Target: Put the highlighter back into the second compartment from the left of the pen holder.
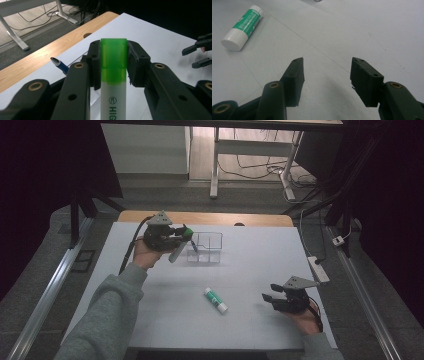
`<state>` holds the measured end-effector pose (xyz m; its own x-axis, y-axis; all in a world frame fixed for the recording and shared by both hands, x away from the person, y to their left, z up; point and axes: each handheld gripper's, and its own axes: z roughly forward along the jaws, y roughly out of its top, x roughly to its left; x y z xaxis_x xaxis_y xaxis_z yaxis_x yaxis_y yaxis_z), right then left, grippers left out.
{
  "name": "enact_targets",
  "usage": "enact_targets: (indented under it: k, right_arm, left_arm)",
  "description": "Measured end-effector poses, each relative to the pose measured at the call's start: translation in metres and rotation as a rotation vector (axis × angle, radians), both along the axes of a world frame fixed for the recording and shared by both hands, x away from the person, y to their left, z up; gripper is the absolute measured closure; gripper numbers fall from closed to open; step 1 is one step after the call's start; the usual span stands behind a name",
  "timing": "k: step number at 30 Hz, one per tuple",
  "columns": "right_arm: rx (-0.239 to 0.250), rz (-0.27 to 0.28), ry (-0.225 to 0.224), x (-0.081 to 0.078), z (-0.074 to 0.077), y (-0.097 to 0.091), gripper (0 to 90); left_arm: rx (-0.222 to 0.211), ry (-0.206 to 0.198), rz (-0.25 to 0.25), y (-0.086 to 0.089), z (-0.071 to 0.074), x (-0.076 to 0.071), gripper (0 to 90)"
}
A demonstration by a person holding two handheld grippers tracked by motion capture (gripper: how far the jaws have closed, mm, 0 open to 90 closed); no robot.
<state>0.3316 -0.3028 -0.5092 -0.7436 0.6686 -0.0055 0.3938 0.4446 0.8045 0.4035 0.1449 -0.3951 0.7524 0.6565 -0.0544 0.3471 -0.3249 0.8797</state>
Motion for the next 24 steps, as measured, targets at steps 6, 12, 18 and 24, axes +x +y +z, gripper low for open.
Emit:
enact_targets:
  k: [6, 12, 18, 24]
  right_arm:
    - [-0.005, -0.002, 0.002, 0.0, 0.0, 0.0, 44.0]
    - [-0.002, -0.001, 0.003, 0.0, 0.0, 0.0, 43.9]
    - [0.001, 0.001, 0.005, 0.001, -0.001, -0.001, 43.6]
    - [0.001, -0.003, 0.005, 0.001, 0.0, -0.001, 43.3]
  left_arm:
    - [-0.004, 0.005, -0.006, -0.005, 0.001, 0.006, 66.0]
    - [-0.015, -0.004, -0.006, -0.01, 0.005, 0.008, 66.0]
    - [-0.019, -0.005, 0.004, -0.013, 0.006, 0.013, 66.0]
    - [-0.027, 0.002, 0.019, -0.019, 0.005, 0.02, 66.0]
